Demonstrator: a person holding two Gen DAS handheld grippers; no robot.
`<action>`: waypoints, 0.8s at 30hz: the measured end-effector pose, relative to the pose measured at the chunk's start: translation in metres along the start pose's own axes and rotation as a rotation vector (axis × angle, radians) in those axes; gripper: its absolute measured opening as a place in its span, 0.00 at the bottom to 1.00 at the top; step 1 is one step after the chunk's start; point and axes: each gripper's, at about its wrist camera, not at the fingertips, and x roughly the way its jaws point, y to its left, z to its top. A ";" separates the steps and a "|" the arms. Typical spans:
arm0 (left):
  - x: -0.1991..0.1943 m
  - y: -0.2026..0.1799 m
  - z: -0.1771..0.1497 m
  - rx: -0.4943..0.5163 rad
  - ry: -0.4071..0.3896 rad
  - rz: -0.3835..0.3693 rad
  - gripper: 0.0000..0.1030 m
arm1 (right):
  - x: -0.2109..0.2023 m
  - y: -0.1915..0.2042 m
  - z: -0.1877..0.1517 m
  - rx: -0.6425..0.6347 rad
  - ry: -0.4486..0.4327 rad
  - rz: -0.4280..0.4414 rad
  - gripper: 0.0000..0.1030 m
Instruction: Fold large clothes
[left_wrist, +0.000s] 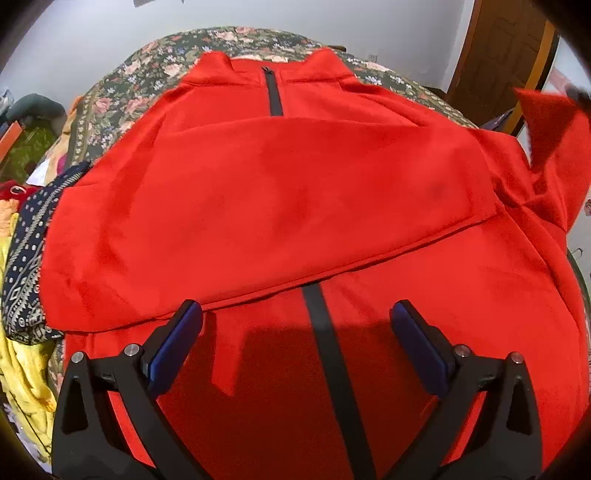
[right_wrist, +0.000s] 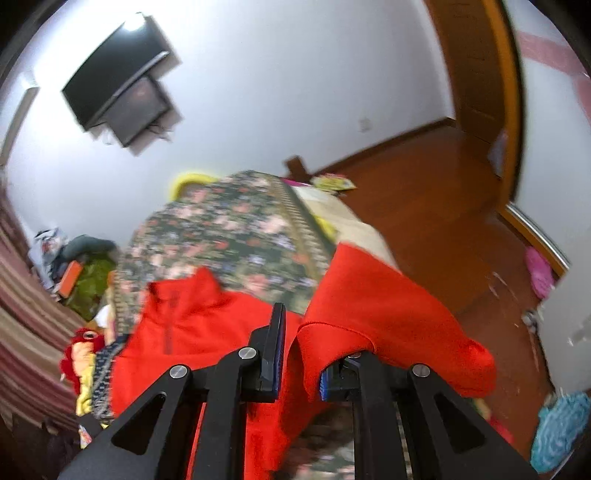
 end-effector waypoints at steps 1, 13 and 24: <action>-0.004 0.002 -0.001 0.008 -0.012 0.010 1.00 | 0.001 0.012 0.003 -0.004 -0.001 0.028 0.11; -0.039 0.045 -0.011 -0.011 -0.106 0.056 1.00 | 0.057 0.171 -0.036 -0.162 0.129 0.264 0.11; -0.057 0.096 -0.038 -0.047 -0.143 0.147 1.00 | 0.137 0.231 -0.141 -0.345 0.394 0.222 0.11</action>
